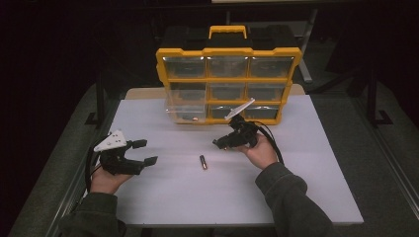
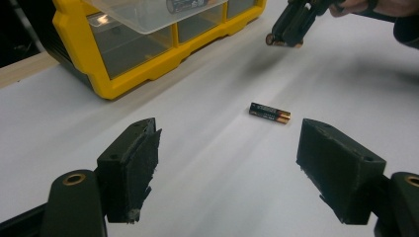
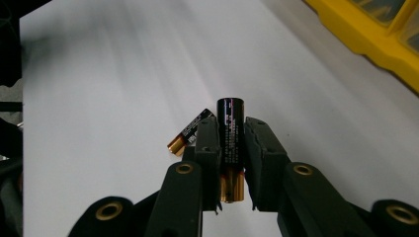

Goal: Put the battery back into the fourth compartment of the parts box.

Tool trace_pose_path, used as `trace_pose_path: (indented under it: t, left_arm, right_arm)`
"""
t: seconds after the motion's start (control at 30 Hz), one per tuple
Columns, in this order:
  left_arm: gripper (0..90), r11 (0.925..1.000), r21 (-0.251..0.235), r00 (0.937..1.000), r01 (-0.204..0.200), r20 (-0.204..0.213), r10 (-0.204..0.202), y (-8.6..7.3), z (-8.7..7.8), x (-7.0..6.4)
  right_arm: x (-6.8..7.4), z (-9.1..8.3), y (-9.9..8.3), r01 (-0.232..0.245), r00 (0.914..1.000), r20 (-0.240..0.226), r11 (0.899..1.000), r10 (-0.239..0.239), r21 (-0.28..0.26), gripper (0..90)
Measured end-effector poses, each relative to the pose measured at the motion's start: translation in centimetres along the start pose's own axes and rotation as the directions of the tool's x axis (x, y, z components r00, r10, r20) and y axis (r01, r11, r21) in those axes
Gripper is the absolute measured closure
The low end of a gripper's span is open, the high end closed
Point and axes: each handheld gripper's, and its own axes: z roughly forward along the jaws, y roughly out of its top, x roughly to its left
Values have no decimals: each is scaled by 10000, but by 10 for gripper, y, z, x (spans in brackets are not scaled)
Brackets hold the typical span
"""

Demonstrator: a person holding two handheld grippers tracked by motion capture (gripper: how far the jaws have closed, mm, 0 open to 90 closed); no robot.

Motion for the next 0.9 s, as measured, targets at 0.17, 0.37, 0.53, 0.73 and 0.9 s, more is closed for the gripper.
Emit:
trace_pose_path:
  t: [0.17,0.37,0.53,0.73,0.9]
  left_arm:
    - [233,10000,-22,10000,60,-12,-60,0,-1,0]
    - [233,9999,-50,10000,89,-26,-89,0,-1,0]
    - [232,9999,-74,9999,101,-23,-101,0,-1,0]
    - [231,9999,-135,10000,87,-34,-88,0,-1,0]
    - [231,9999,-120,10000,42,-54,-43,0,-1,1]
  right_arm:
    - [-1,-12,8,350,9993,123,9993,-349,-115,761]
    - [-3,-25,16,565,9983,149,9977,-560,-373,761]
    - [-4,-34,22,663,9976,229,9964,-652,-528,761]
    - [-6,-44,30,748,9970,268,9948,-731,-690,761]
    - [-5,-51,38,663,9976,239,9948,-647,-767,761]
